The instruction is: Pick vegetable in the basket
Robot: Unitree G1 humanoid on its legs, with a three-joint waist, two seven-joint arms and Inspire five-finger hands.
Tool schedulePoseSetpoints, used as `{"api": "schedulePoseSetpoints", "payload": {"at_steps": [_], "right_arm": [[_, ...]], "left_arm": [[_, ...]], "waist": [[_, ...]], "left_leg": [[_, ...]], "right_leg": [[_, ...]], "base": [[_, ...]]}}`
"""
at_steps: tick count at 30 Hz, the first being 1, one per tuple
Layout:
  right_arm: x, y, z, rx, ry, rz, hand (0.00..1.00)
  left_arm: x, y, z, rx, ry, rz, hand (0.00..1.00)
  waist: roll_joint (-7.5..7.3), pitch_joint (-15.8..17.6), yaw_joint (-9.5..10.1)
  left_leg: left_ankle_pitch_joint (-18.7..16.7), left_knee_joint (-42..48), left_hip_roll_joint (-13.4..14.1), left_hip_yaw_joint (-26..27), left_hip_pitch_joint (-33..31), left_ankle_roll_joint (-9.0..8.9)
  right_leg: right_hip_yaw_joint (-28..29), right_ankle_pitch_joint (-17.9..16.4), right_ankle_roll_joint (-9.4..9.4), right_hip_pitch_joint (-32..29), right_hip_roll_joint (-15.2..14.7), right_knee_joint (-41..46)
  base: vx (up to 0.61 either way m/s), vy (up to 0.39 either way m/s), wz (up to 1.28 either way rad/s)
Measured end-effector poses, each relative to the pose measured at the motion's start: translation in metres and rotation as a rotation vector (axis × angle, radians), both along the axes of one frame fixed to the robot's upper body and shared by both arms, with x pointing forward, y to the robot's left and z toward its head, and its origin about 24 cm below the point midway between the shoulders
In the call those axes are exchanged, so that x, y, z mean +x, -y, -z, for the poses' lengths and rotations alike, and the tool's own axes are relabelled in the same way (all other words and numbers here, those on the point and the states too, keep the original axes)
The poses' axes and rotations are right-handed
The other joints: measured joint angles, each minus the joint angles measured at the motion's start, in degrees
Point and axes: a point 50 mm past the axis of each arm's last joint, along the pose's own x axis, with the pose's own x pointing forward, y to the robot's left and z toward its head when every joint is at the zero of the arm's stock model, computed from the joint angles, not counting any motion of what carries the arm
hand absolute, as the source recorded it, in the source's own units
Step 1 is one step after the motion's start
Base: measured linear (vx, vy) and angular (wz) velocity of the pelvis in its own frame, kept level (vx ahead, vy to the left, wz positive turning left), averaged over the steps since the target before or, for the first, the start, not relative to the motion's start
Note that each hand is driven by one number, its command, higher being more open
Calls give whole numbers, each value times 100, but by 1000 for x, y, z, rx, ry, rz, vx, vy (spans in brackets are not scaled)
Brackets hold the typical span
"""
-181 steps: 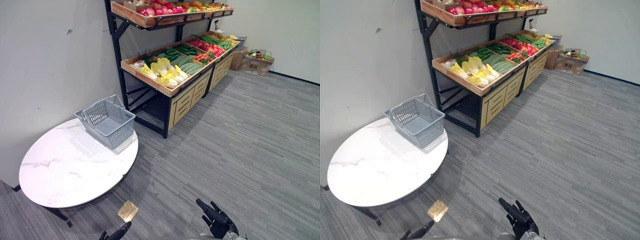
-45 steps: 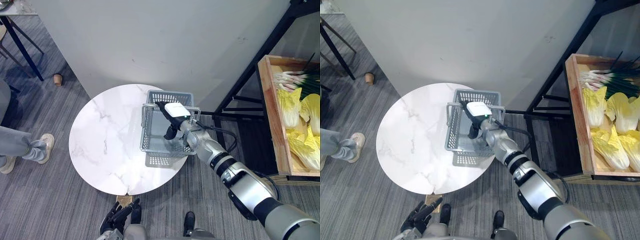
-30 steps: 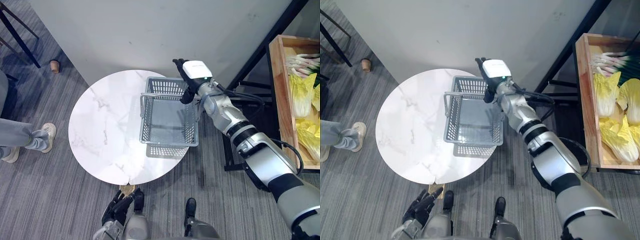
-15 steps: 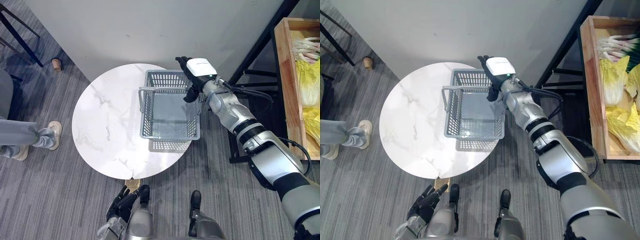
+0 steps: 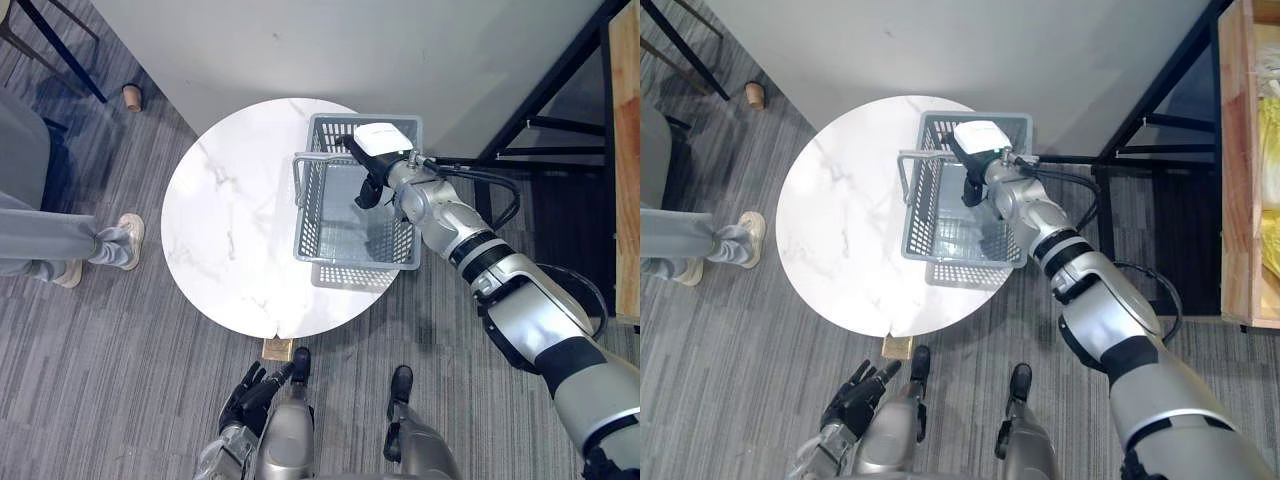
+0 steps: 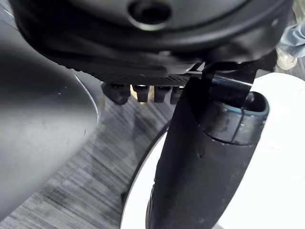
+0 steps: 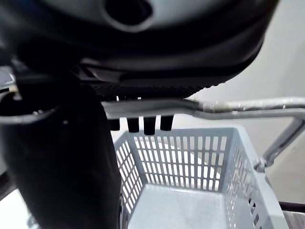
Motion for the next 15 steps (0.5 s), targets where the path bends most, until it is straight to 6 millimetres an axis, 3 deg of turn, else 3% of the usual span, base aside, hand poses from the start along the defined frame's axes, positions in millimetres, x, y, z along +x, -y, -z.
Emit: {"api": "schedulePoseSetpoints", "payload": {"at_steps": [11,15], "right_arm": [[4,17,3,-76,-59,22,0],[6,29,3,0,-94,25,0]], "left_arm": [[2,2,-2,-3,22,22,100],[1,1,-1,0,14,20,100]], "waist": [[-20,-7,-1],[-92,-45,-77]], "left_leg": [[57,-115,5,113,161,-2],[62,-227,12,334,401,3]], "right_leg": [[92,0,0,21,6,33],[310,14,17,67,27,50]], "base": [[-6,9,-4],[-1,28,-30]]}}
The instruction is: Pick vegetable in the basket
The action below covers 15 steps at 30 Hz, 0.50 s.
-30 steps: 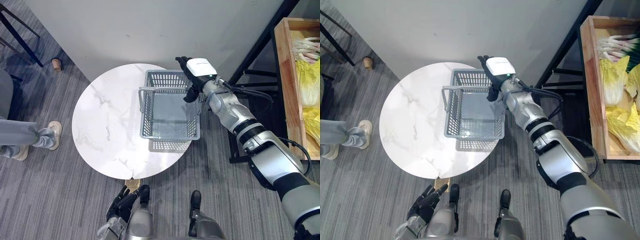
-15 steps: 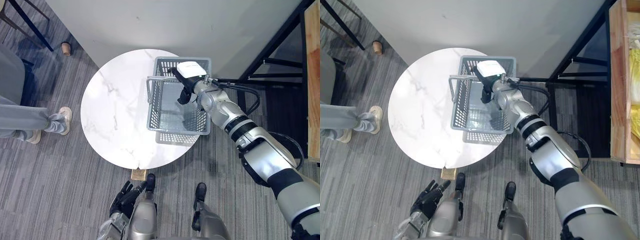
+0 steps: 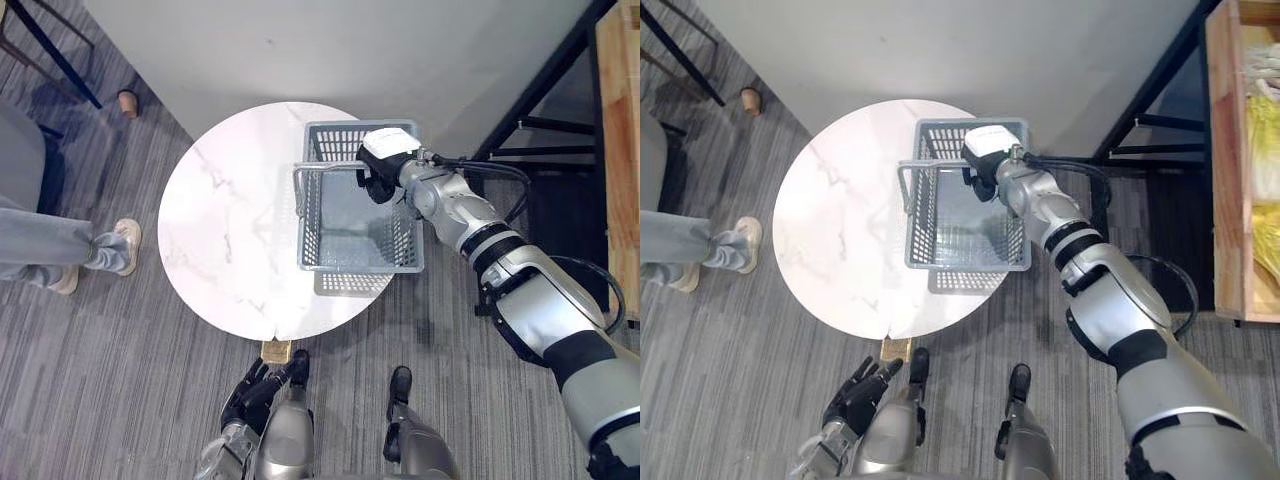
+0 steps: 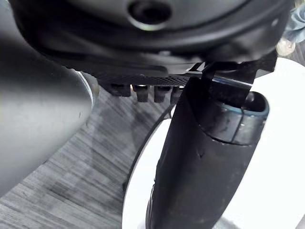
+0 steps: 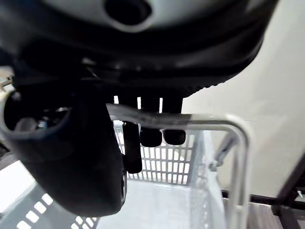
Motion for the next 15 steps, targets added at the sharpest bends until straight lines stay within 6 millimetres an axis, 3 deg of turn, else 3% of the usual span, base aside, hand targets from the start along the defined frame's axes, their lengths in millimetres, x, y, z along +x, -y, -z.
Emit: {"api": "schedulePoseSetpoints", "payload": {"at_steps": [6,12,15], "right_arm": [[-4,11,-1,71,7,-66,0],[-24,57,54,315,-89,5,0],[-50,60,83,434,-133,-32,0]], "left_arm": [[-5,-6,4,59,-60,4,100],[-17,-14,12,96,-144,2,100],[-27,-17,17,117,-197,3,100]], "waist": [[-213,-169,-259],[-522,-586,-489],[-564,-804,-750]], "left_leg": [[0,-173,25,372,310,0],[-4,-244,-19,577,474,-4],[-37,-245,-16,641,519,-18]], "right_leg": [[320,79,34,34,64,-56],[486,116,88,47,47,-63],[567,118,92,49,54,-65]], "base": [[17,30,-31],[21,39,-15],[5,27,-12]]}}
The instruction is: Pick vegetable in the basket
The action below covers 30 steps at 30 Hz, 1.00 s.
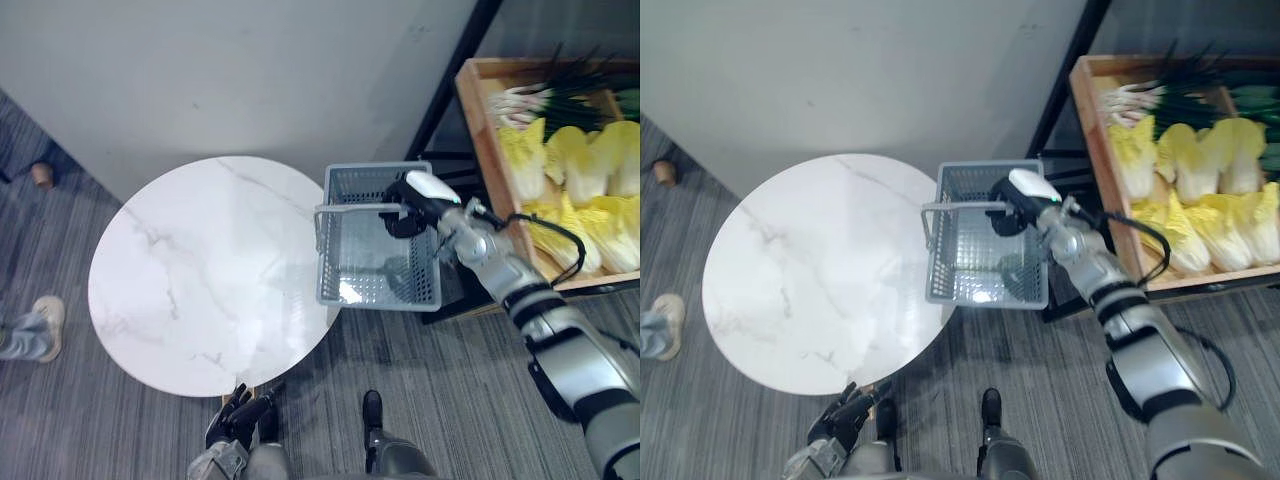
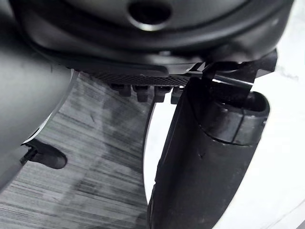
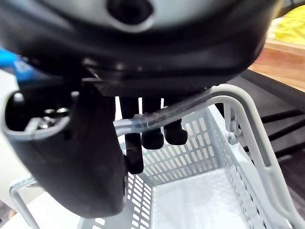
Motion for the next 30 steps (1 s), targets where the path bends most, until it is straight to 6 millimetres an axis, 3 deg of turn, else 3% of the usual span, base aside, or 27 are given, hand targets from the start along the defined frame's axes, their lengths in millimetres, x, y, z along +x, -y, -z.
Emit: {"api": "schedulePoseSetpoints", "payload": {"at_steps": [4,7,15,22,28,30], "right_arm": [[-40,-13,23,161,-65,-96,0],[-86,-7,58,318,-211,-116,0],[-131,33,102,427,-366,48,0],[-158,80,156,477,-520,325,0],[-195,89,203,458,-703,456,0],[-216,90,224,441,-793,516,0]], "left_arm": [[-10,-1,5,-5,-47,-24,100],[-16,4,9,-23,-70,-28,100],[-28,9,15,-28,-141,-38,100],[-34,19,18,-15,-191,-28,100],[-36,20,19,-3,-211,-33,100],[-36,19,19,3,-219,-38,100]], "waist": [[-1,-284,-278],[56,-546,-558],[108,-858,-872],[284,-1135,-924],[307,-1186,-951],[305,-1240,-982]], "left_leg": [[-49,-1,39,265,98,-23],[-84,-2,60,369,242,-58],[-113,-5,46,561,337,-67],[-155,-6,44,601,362,-89],[-159,-6,37,617,378,-90],[-165,-7,30,620,386,-86]], "right_leg": [[245,94,11,10,72,-143],[312,86,14,115,104,-145],[492,77,55,104,117,-140],[546,74,43,106,125,-145],[551,68,41,115,122,-144],[552,57,34,145,115,-144]], "base": [[-10,11,-35],[13,-1,-13],[-6,5,-12],[41,3,-3],[22,0,0],[0,0,0]]}}
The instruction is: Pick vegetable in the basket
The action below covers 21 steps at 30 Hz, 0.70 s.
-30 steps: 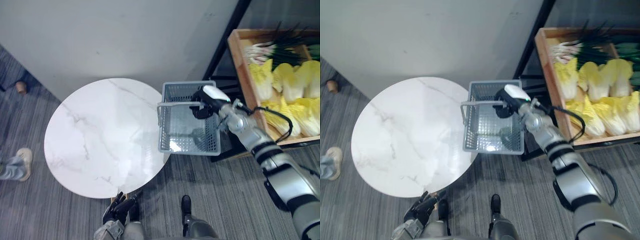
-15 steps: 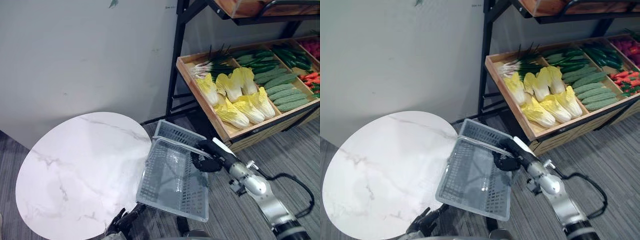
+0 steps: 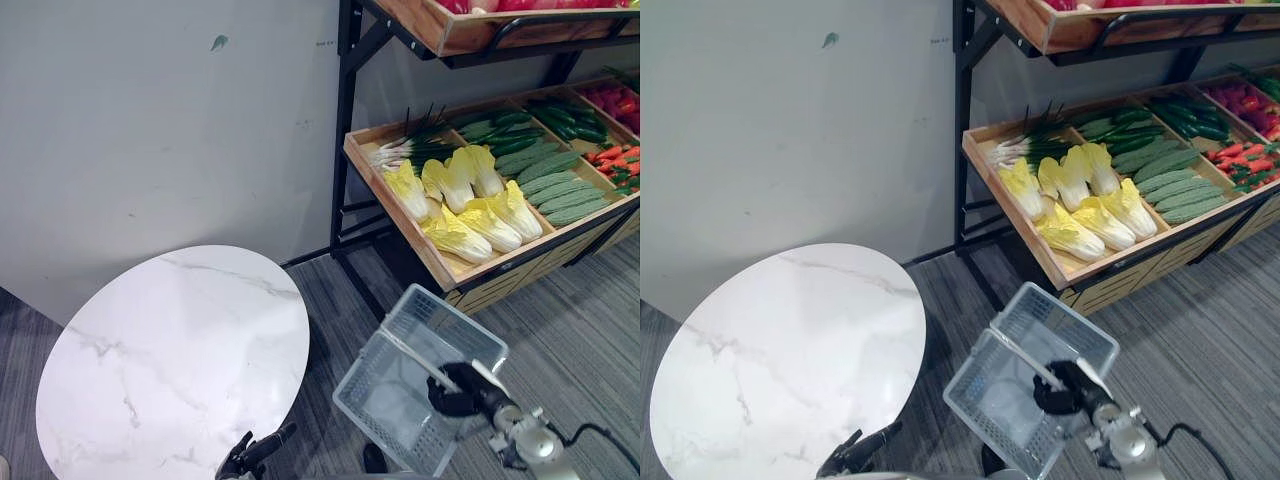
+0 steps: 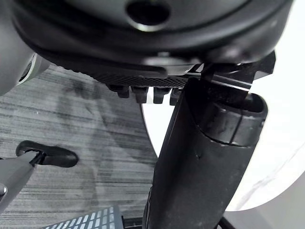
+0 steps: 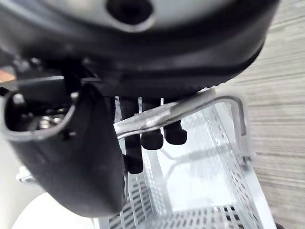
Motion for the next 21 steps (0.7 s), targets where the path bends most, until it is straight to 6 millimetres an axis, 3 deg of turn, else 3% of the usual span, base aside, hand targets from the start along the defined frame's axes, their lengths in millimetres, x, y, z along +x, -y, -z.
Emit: {"api": "schedulePoseSetpoints", "payload": {"at_steps": [4,6,12,21], "right_arm": [[-33,6,21,18,-123,88,0],[-60,8,34,15,-205,157,0],[-96,-7,53,74,-308,357,0],[-100,-25,60,107,-315,443,0]], "left_arm": [[-3,0,1,-1,-14,-3,100],[-5,0,2,-9,-31,-10,100],[-4,0,2,-16,-33,-17,100],[-10,0,4,-16,-54,-13,100]], "waist": [[13,-68,-26],[16,-174,-60],[-18,-208,-127],[-16,-211,-120]], "left_leg": [[-19,-25,-21,0,55,17],[-36,-27,-38,3,57,26],[-41,-27,-52,12,74,32],[-47,-26,-61,30,98,35]], "right_leg": [[-3,-48,30,51,-24,7],[-2,-68,23,52,-43,8],[2,-67,22,64,-58,10],[14,-57,7,74,-64,11]], "base": [[0,0,0],[0,0,0],[0,0,0],[0,0,0]]}}
